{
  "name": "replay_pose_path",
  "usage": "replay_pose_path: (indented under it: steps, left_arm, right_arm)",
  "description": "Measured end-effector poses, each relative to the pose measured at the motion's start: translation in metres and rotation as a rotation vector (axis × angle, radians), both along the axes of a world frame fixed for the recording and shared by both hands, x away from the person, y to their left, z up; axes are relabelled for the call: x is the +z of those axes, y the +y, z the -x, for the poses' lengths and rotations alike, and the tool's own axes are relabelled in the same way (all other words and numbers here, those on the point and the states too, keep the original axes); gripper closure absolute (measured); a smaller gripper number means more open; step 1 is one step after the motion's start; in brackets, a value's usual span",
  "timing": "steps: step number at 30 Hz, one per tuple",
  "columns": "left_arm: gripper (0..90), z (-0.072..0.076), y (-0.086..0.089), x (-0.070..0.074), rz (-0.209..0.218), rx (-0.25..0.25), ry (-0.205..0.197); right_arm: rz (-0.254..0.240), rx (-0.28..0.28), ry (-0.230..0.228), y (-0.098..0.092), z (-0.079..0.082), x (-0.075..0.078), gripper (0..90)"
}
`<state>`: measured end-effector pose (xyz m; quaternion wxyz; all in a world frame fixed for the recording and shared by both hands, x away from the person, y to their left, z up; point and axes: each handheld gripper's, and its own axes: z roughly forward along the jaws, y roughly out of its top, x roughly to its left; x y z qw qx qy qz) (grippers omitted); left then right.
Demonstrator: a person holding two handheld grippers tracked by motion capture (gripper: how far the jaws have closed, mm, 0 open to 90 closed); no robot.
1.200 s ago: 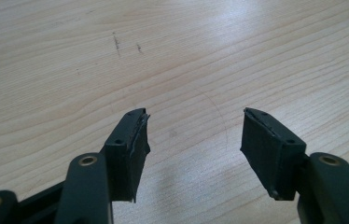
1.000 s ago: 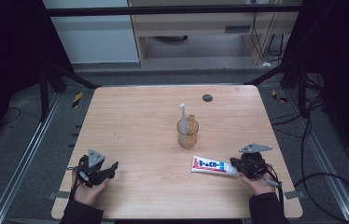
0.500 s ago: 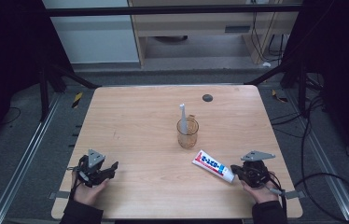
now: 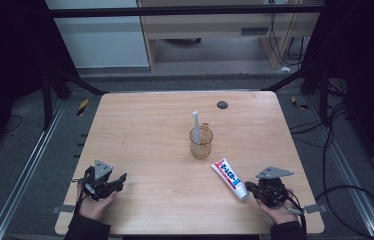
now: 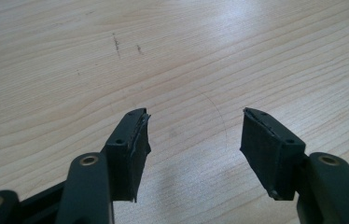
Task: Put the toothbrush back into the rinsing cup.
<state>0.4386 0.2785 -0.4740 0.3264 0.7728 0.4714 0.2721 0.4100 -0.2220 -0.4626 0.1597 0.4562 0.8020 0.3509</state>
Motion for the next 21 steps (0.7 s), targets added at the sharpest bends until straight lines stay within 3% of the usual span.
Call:
replay_pose_path:
  steps: [11,21]
  left_arm:
    - [41.2,-0.001,-0.001,-0.001,-0.004,-0.004,0.006]
    - [41.2,-0.002,-0.001,-0.001,0.001,-0.010,0.007]
  right_arm:
    - [0.043,-0.057,-0.045,-0.001,-0.006,0.014,75.8]
    - [0.023,-0.071,-0.043,0.003,-0.010,0.021,56.7]
